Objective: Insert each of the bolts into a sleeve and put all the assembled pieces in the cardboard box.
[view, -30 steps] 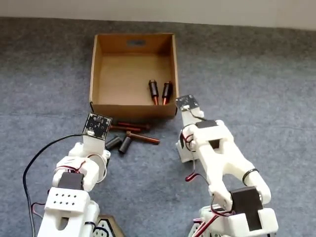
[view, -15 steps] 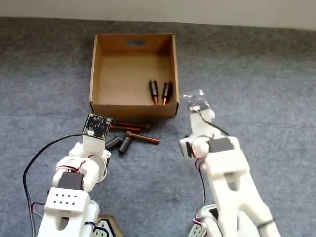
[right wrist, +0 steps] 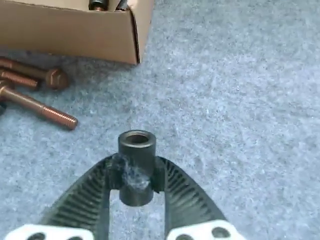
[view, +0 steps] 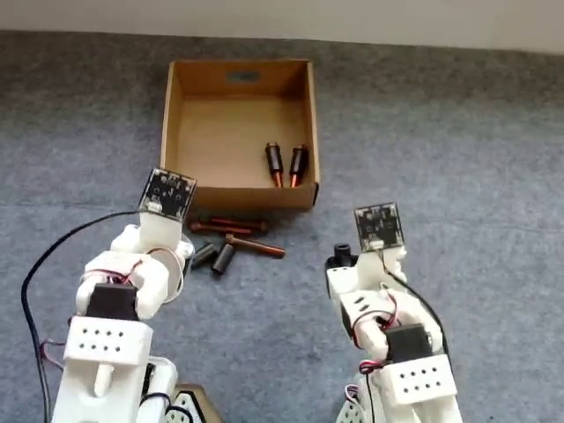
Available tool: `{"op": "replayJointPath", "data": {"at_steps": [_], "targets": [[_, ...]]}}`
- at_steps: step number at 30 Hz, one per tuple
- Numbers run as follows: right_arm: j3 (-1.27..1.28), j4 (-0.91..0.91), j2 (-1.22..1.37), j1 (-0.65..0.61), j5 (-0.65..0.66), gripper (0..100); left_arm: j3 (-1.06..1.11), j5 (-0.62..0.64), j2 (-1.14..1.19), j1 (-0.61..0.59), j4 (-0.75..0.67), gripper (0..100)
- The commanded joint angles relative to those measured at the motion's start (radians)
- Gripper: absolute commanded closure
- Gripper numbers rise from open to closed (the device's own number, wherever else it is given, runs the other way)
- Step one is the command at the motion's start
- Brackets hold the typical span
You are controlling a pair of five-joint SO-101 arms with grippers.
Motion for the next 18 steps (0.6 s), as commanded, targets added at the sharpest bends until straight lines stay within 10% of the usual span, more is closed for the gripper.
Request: {"op": "replayJointPath", "data": {"at_steps": [1, 9, 18], "targets": [[0.039, -0.027, -0.102, 0.010, -0.006, 99.2, -0.153, -0.006, 0.245, -0.013, 0.021, 90], [0.125, -0.027, -0.194, 0.010, -0.005, 99.2, -0.444, 0.066, 0.625, 0.127, 0.132, 90], [0.125, -0.025, -0.194, 0.010, -0.005, 99.2, -0.503, 0.689, 0.771, 0.429, 0.117, 90]]}}
